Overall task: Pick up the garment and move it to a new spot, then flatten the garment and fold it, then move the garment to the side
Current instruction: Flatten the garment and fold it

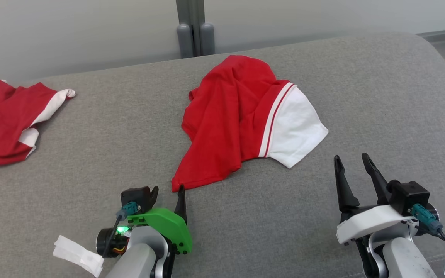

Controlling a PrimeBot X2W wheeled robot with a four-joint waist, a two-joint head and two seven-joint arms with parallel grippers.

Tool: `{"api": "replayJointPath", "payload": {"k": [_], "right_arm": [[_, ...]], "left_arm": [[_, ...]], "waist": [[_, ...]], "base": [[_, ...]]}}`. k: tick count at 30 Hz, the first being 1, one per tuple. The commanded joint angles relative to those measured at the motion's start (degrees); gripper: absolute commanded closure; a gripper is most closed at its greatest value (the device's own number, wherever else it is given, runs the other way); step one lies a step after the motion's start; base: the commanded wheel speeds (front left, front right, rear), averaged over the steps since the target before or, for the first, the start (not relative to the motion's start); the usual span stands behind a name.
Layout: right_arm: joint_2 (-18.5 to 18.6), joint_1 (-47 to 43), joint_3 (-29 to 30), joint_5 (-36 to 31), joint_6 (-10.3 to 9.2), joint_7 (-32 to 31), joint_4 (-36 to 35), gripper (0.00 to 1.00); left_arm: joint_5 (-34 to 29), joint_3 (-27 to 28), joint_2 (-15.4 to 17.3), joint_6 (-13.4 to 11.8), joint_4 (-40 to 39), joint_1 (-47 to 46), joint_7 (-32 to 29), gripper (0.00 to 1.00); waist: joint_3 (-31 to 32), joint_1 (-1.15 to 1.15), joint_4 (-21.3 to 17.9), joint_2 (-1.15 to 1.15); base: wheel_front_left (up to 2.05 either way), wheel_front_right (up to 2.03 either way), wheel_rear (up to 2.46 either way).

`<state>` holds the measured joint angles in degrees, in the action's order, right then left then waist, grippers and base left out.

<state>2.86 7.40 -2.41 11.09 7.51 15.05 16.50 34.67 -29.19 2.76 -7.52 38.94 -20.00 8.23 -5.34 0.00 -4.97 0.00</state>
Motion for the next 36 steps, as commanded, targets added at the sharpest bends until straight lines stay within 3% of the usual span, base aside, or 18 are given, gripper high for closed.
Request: {"api": "replayJointPath", "payload": {"k": [1,8,9,10,11,12,22,36], "right_arm": [[0.07,0.63,0.08,0.49,-0.04,0.18,0.03,0.00],[0.07,1.27,0.48,0.36,-0.04,0.18,-0.42,0.00],[0.07,1.30,0.56,0.31,-0.04,0.18,-0.44,0.00],[0.07,1.40,0.69,0.23,-0.04,0.18,-0.38,0.00],[0.07,1.57,0.79,0.11,-0.04,0.18,-0.25,0.00],[0.06,1.77,0.87,-0.13,-0.04,0.18,-0.02,0.00],[0.09,6.83,4.03,-3.04,-0.04,0.06,7.10,0.00],[1.18,26.86,15.36,-16.32,-0.05,-9.93,34.28,0.00]], "left_arm": [[0.65,-0.31,0.24,-0.63,1.13,-1.54,0.32,0.00],[4.09,-2.91,0.25,-1.28,6.93,-5.03,2.06,0.00],[4.53,-3.34,0.25,-1.29,7.44,-5.29,2.15,0.11],[5.05,-3.92,0.25,-1.26,8.09,-5.59,2.24,0.52],[5.52,-4.46,0.25,-1.13,8.53,-5.80,2.27,0.71],[6.11,-5.03,0.25,-0.92,8.90,-6.06,2.47,0.99],[10.12,-8.56,0.25,-0.61,8.69,-8.50,5.99,1.00],[8.32,-6.76,0.25,-0.79,4.96,-8.28,6.97,1.00]], "waist": [[-1.91,0.00,-2.37,0.00],[-3.26,0.00,-3.88,0.00],[-3.35,0.00,-3.85,0.00],[-3.44,0.00,-3.73,0.00],[-3.53,0.00,-3.55,0.00],[-3.61,0.00,-3.27,0.00],[-4.00,0.00,1.30,0.00],[-6.95,0.00,7.61,0.00]], "base": [[0.00,0.00,0.00],[0.00,0.00,0.00],[0.00,0.00,0.00],[0.00,0.00,0.00],[0.00,0.00,0.00],[0.00,0.00,0.00],[0.00,0.00,0.00],[0.00,0.00,0.00]]}}
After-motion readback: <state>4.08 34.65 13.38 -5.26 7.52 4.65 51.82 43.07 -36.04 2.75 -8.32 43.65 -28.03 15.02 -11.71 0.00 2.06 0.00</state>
